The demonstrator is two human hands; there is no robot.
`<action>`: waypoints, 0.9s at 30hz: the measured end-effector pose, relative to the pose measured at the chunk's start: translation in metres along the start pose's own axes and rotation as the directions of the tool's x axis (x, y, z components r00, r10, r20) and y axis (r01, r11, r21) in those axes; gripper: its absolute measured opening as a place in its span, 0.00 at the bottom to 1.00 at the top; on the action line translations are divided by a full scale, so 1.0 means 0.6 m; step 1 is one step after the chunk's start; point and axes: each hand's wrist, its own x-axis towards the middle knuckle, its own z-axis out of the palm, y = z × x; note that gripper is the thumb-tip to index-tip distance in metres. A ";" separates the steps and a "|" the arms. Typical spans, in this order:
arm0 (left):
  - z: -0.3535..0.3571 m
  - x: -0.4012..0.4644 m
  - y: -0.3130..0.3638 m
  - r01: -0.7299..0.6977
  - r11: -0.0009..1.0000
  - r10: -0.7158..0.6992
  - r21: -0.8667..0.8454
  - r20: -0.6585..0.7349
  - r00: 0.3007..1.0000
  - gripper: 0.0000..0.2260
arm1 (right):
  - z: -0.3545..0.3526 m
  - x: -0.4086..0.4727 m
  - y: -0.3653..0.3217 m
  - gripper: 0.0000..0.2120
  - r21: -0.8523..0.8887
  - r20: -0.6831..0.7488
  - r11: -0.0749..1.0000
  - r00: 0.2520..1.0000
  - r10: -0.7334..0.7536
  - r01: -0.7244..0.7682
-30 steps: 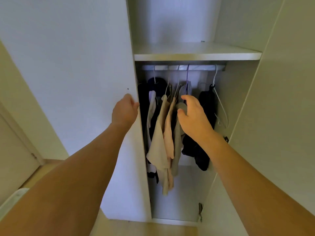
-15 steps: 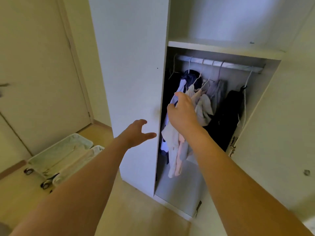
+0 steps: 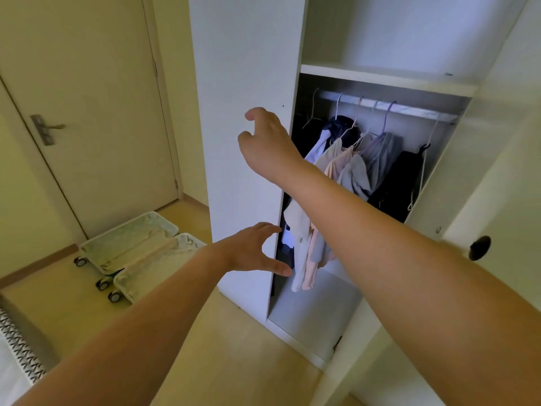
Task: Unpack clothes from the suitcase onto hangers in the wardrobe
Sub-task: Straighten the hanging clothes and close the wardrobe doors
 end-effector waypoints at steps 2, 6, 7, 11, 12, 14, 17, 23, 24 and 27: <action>-0.002 -0.010 0.004 0.001 1.000 -0.001 0.019 0.010 1.000 0.51 | 0.018 0.001 -0.010 0.23 0.016 0.057 0.999 0.998 -0.033 0.032; 0.021 -0.029 0.022 -0.013 0.994 0.008 0.105 0.048 0.999 0.53 | 0.054 0.002 -0.015 0.24 0.029 0.150 0.998 0.987 -0.052 0.049; 0.033 -0.034 0.034 -0.028 0.991 0.018 0.129 0.074 0.997 0.53 | 0.057 0.005 -0.017 0.24 0.044 0.155 0.998 0.987 -0.045 0.038; 0.071 -0.047 0.090 -0.056 0.991 0.039 0.124 0.134 0.990 0.50 | 0.061 0.016 -0.032 0.23 0.112 0.163 0.994 0.986 -0.024 0.006; 0.074 -0.051 0.105 -0.073 0.991 0.058 0.114 0.135 0.989 0.48 | 0.062 0.017 -0.034 0.23 0.125 0.166 0.992 0.986 -0.026 0.005; 0.070 -0.066 0.134 -0.106 0.988 0.088 0.109 0.157 0.984 0.42 | 0.061 0.019 -0.037 0.23 0.147 0.165 0.989 0.986 -0.026 0.002; 0.066 -0.087 0.164 -0.117 0.984 0.091 0.133 0.191 0.977 0.38 | 0.060 0.018 -0.034 0.23 0.164 0.160 0.986 0.987 -0.007 -0.020; 0.069 -0.110 0.187 -0.127 0.989 0.108 0.071 0.225 0.968 0.36 | 0.053 0.006 -0.024 0.23 0.159 0.164 0.986 0.986 0.018 -0.045; 0.069 -0.114 0.190 -0.120 0.991 0.104 0.058 0.228 0.968 0.35 | 0.050 0.001 -0.022 0.23 0.158 0.165 0.986 0.986 0.020 -0.046; 0.066 -0.122 0.203 -0.085 0.996 0.076 0.031 0.225 0.971 0.34 | 0.039 -0.011 -0.018 0.23 0.158 0.153 0.987 0.988 0.011 -0.036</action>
